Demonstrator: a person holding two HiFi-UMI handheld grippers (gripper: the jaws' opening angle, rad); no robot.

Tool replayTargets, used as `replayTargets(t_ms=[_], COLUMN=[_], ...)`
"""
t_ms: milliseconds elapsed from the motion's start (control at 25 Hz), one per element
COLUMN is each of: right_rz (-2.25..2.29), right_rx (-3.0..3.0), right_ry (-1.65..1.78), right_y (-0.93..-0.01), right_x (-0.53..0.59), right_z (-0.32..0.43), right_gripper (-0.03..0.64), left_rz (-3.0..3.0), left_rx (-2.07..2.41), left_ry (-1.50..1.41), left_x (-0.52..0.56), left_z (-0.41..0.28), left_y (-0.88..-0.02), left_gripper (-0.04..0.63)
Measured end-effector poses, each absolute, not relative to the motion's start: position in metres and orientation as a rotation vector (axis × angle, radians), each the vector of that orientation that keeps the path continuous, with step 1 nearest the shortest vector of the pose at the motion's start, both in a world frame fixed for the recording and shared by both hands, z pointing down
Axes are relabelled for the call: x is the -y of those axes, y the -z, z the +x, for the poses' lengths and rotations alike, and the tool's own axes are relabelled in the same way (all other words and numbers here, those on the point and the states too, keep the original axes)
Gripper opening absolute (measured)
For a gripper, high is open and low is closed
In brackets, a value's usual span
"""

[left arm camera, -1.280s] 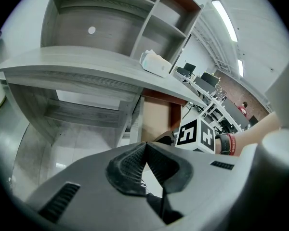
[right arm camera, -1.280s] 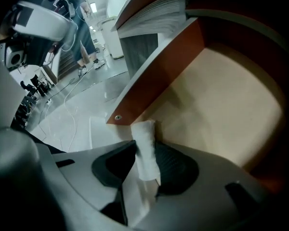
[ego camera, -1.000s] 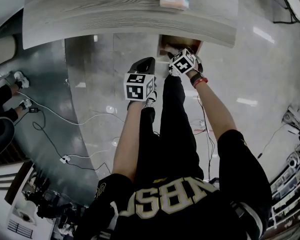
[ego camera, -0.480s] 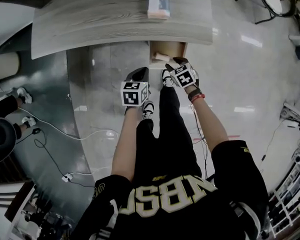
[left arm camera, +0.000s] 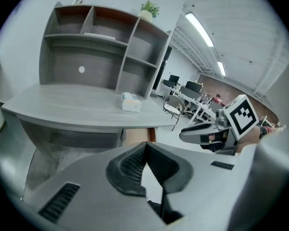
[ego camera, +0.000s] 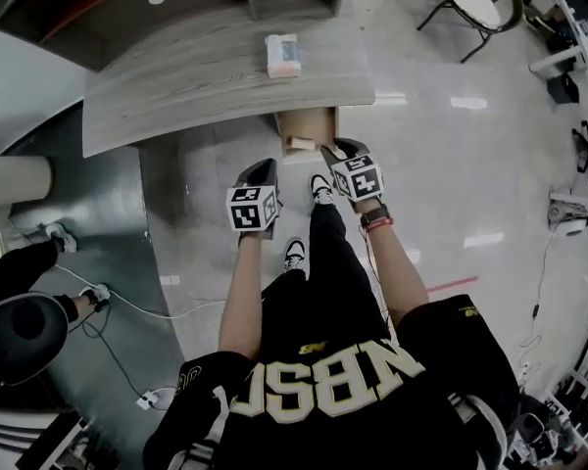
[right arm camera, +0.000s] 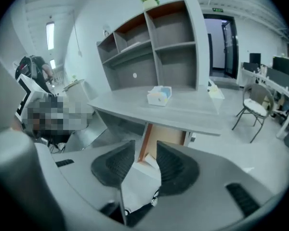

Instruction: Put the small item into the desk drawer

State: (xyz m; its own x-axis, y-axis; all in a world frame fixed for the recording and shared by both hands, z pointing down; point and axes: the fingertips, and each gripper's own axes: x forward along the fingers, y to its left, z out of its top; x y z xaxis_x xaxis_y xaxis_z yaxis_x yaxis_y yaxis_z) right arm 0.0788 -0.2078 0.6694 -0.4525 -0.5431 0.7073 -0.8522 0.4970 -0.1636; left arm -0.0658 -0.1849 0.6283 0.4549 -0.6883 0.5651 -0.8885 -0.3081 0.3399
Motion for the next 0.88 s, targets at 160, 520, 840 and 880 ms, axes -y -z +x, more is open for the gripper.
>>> replayTargets(t_ms=[160, 520, 840, 880], right_rz=[1.258, 1.487, 1.637, 1.648], right_rx=[2.185, 2.257, 2.352, 2.366], right_ry=[-0.670, -0.527, -0.381, -0.371], right_y=[-0.624, -0.524, -0.437, -0.427], right_x=[0.201, 0.179, 0.164, 0.160], right_z=[0.090, 0.108, 0.114, 0.114], right_gripper=[0.146, 0.095, 0.044, 0.037], left_rz=[2.156, 2.309, 2.430, 2.449], left_rx=[1.357, 1.437, 1.506, 1.514], left_ry=[-0.376, -0.271, -0.101, -0.085], left_x=[0.187, 0.179, 0.177, 0.175], left_z=[-0.070, -0.082, -0.090, -0.089], left_y=[-0.588, -0.505, -0.426, -0.416], left_gripper=[0.014, 0.014, 0.014, 0.014])
